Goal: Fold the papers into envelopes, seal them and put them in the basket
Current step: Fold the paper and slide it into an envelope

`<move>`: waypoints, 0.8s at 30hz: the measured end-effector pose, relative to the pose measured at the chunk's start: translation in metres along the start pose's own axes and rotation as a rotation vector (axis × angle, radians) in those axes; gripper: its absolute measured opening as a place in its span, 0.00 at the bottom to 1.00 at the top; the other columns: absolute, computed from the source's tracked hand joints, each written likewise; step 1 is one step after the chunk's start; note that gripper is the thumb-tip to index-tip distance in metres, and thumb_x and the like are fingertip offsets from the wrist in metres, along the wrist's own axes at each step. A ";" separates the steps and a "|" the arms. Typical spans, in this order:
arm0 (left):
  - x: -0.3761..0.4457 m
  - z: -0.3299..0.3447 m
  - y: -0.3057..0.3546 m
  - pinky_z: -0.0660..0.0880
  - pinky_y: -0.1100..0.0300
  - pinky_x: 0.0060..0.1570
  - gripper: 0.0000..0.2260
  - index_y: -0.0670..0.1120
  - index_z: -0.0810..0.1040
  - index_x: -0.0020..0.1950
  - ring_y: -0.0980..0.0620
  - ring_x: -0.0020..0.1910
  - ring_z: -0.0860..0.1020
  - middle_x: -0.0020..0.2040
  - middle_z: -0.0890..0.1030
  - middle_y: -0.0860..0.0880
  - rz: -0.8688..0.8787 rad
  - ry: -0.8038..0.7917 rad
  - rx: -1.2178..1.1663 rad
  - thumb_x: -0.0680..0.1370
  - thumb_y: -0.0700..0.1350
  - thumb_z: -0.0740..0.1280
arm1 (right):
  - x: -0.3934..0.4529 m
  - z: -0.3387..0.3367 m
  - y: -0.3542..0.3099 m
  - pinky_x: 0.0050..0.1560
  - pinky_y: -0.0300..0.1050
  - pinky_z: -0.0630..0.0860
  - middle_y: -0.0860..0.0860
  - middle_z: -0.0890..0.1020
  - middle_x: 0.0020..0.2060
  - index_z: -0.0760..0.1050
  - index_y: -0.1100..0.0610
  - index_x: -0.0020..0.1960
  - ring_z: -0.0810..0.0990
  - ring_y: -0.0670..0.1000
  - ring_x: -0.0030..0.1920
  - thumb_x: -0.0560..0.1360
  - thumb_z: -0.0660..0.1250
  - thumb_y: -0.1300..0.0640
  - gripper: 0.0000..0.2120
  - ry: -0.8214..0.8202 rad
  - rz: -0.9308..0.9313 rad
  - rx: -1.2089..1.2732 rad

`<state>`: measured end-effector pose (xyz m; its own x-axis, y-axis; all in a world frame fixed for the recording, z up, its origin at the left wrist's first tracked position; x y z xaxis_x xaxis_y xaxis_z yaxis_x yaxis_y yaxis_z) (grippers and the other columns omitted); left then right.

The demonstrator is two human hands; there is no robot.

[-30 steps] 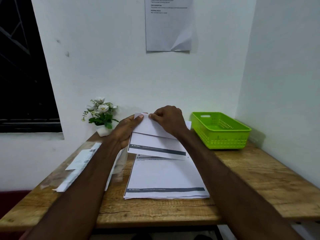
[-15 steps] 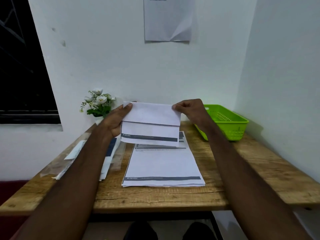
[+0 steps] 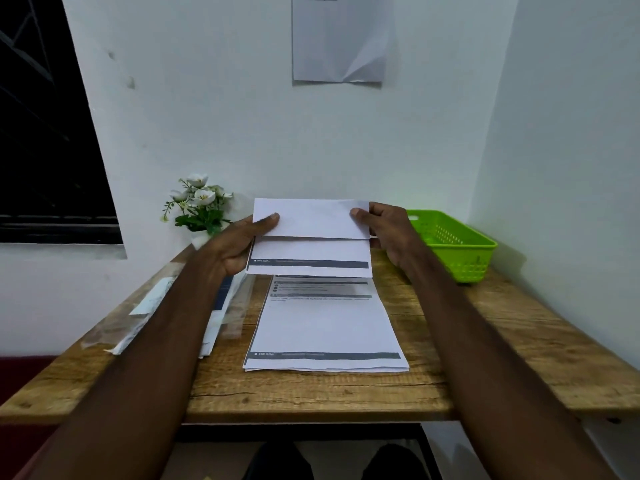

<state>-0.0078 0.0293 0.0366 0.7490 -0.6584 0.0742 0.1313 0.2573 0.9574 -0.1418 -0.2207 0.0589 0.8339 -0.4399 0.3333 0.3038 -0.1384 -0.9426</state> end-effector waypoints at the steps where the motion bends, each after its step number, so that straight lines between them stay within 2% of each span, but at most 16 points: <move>1: -0.001 0.000 -0.001 0.84 0.45 0.48 0.20 0.43 0.79 0.67 0.42 0.58 0.84 0.61 0.84 0.40 -0.026 -0.013 0.041 0.76 0.44 0.73 | 0.000 -0.001 0.000 0.41 0.46 0.84 0.56 0.88 0.50 0.84 0.59 0.57 0.85 0.52 0.45 0.77 0.74 0.57 0.10 0.014 0.001 0.008; 3: -0.002 -0.003 -0.003 0.84 0.46 0.48 0.23 0.41 0.79 0.68 0.42 0.59 0.84 0.62 0.84 0.39 -0.087 -0.015 0.112 0.74 0.44 0.75 | 0.000 -0.004 0.001 0.42 0.48 0.85 0.55 0.88 0.49 0.84 0.59 0.58 0.85 0.51 0.45 0.78 0.73 0.58 0.10 0.036 0.000 0.015; 6: -0.001 -0.009 -0.007 0.83 0.45 0.52 0.24 0.38 0.78 0.68 0.42 0.59 0.83 0.62 0.83 0.38 -0.139 0.013 0.151 0.72 0.43 0.74 | 0.000 -0.007 0.002 0.48 0.54 0.85 0.56 0.87 0.50 0.83 0.60 0.59 0.85 0.53 0.46 0.78 0.73 0.58 0.11 0.047 0.008 0.015; 10: 0.004 -0.012 -0.008 0.83 0.47 0.48 0.12 0.38 0.79 0.62 0.46 0.46 0.87 0.57 0.84 0.39 -0.136 0.071 0.089 0.80 0.41 0.69 | -0.002 -0.008 0.000 0.53 0.58 0.84 0.57 0.87 0.53 0.84 0.59 0.59 0.86 0.56 0.51 0.78 0.73 0.59 0.11 -0.012 -0.003 0.034; 14: 0.004 -0.012 -0.007 0.85 0.49 0.39 0.07 0.38 0.78 0.57 0.45 0.43 0.87 0.50 0.86 0.39 -0.141 0.101 -0.010 0.84 0.40 0.63 | -0.006 -0.010 -0.009 0.47 0.51 0.84 0.55 0.87 0.53 0.84 0.60 0.59 0.86 0.54 0.52 0.76 0.74 0.61 0.12 -0.131 -0.032 0.019; 16: 0.002 -0.010 -0.005 0.85 0.49 0.36 0.08 0.37 0.76 0.59 0.43 0.44 0.87 0.49 0.86 0.38 -0.145 0.120 -0.064 0.85 0.40 0.61 | -0.008 -0.013 -0.013 0.44 0.45 0.82 0.53 0.87 0.52 0.85 0.60 0.59 0.86 0.50 0.51 0.75 0.74 0.64 0.13 -0.172 -0.059 -0.023; 19: 0.000 -0.008 -0.002 0.85 0.47 0.36 0.12 0.37 0.76 0.60 0.41 0.44 0.87 0.49 0.86 0.39 -0.124 0.107 -0.121 0.86 0.41 0.56 | -0.011 -0.017 -0.017 0.45 0.42 0.81 0.49 0.86 0.56 0.85 0.57 0.59 0.84 0.45 0.57 0.76 0.72 0.65 0.13 -0.237 -0.110 -0.118; 21: 0.000 -0.010 -0.001 0.85 0.46 0.38 0.15 0.38 0.77 0.60 0.40 0.46 0.87 0.54 0.85 0.39 -0.106 0.100 -0.137 0.86 0.45 0.55 | -0.014 -0.019 -0.018 0.49 0.47 0.83 0.47 0.85 0.61 0.86 0.56 0.58 0.82 0.46 0.62 0.77 0.70 0.66 0.12 -0.273 -0.143 -0.161; 24: 0.001 -0.012 -0.002 0.85 0.44 0.41 0.26 0.36 0.78 0.60 0.38 0.53 0.85 0.55 0.85 0.37 -0.126 0.079 -0.151 0.85 0.59 0.58 | -0.019 -0.020 -0.018 0.58 0.58 0.81 0.47 0.84 0.63 0.86 0.58 0.57 0.82 0.48 0.64 0.78 0.69 0.68 0.12 -0.278 -0.204 -0.292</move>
<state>-0.0001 0.0367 0.0318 0.7685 -0.6358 -0.0713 0.3186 0.2837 0.9044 -0.1723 -0.2276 0.0697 0.8745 -0.1283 0.4678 0.3656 -0.4594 -0.8095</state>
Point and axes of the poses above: each hand's wrist, its own x-axis towards the middle knuckle, its own z-axis out of the palm, y = z × x, the point moved 3 cm from there along x, towards the middle knuckle
